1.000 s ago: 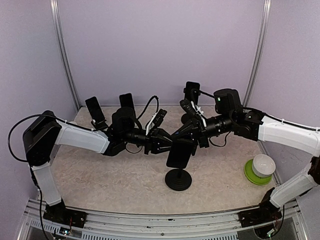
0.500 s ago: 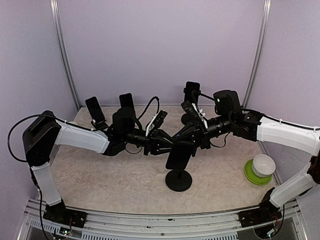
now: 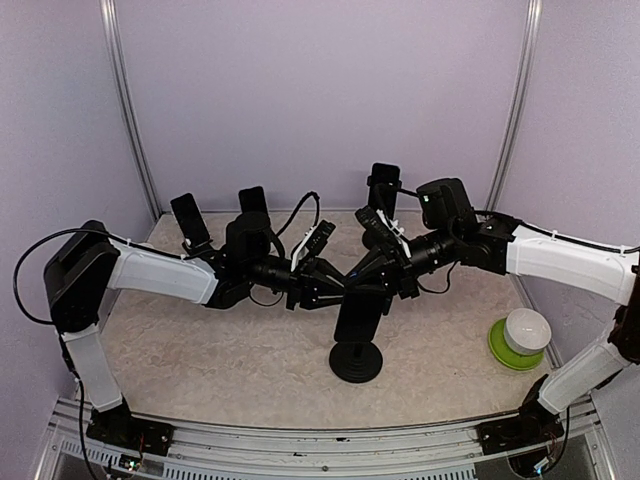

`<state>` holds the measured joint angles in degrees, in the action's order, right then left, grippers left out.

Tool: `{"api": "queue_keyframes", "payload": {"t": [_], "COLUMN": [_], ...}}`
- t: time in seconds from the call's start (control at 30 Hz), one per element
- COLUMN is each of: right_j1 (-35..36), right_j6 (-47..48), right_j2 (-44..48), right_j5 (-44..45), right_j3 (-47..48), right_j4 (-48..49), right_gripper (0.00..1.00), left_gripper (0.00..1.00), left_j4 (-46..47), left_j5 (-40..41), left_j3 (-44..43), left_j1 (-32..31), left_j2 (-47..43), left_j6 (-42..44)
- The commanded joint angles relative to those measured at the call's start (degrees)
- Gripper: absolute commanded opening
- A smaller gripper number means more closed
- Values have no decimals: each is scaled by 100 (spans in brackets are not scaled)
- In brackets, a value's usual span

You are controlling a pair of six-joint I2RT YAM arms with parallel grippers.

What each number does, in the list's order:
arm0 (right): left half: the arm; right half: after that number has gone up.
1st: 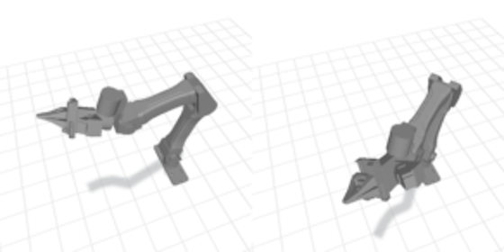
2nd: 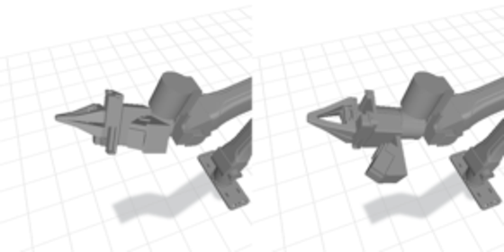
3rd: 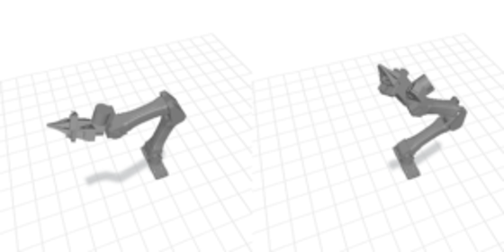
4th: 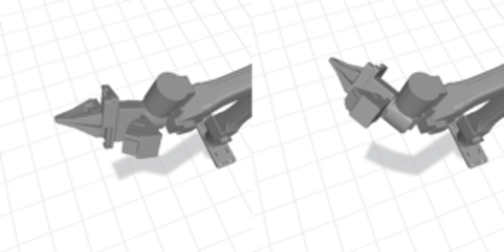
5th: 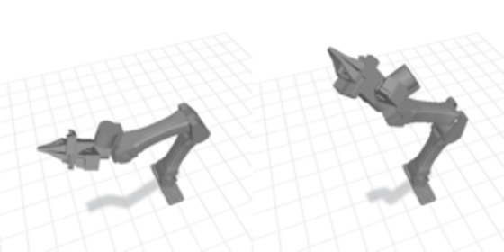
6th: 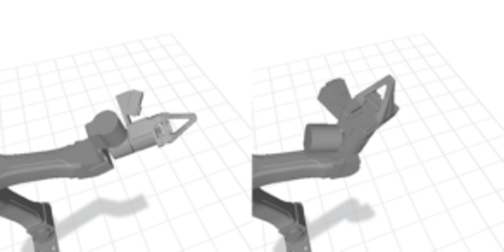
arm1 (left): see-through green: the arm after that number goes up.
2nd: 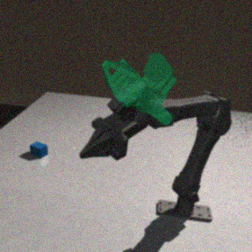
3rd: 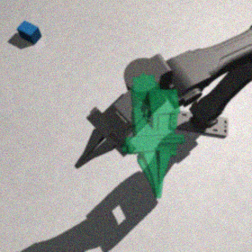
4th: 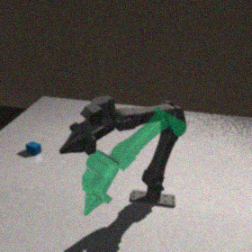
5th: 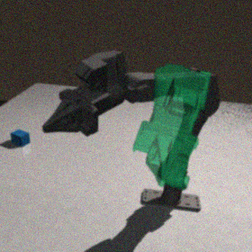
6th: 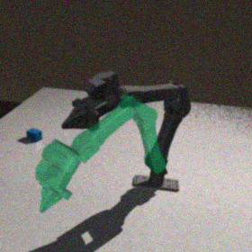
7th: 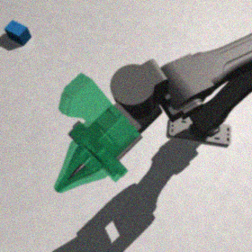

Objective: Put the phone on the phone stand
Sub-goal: Install the phone on the phone stand.

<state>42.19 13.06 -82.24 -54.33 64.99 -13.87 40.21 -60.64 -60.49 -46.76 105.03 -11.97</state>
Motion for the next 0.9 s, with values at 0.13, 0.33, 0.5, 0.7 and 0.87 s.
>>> {"api": "queue_keyframes", "payload": {"t": [0.13,0.33,0.5,0.7,0.87], "right_j1": [-286,-544,-594,-598,-607], "right_j6": [96,-40,-36,65,83], "right_j2": [66,89,103,115,136], "right_j5": [470,595,816,972,1227], "right_j3": [-90,-157,-183,-175,-157], "right_j4": [-442,-562,-773,-970,-1097], "right_gripper": [0,0,0,0,0], "left_gripper": [2,2,2,1,1], "left_j4": [-40,-31,-13,-30,-58], "left_j5": [-377,-286,-172,-114,-61], "left_j3": [61,189,375,552,732], "left_j1": [77,119,167,228,284], "left_j2": [-430,-584,-820,-1037,-1257], "left_j6": [-16,-7,9,15,77]}}
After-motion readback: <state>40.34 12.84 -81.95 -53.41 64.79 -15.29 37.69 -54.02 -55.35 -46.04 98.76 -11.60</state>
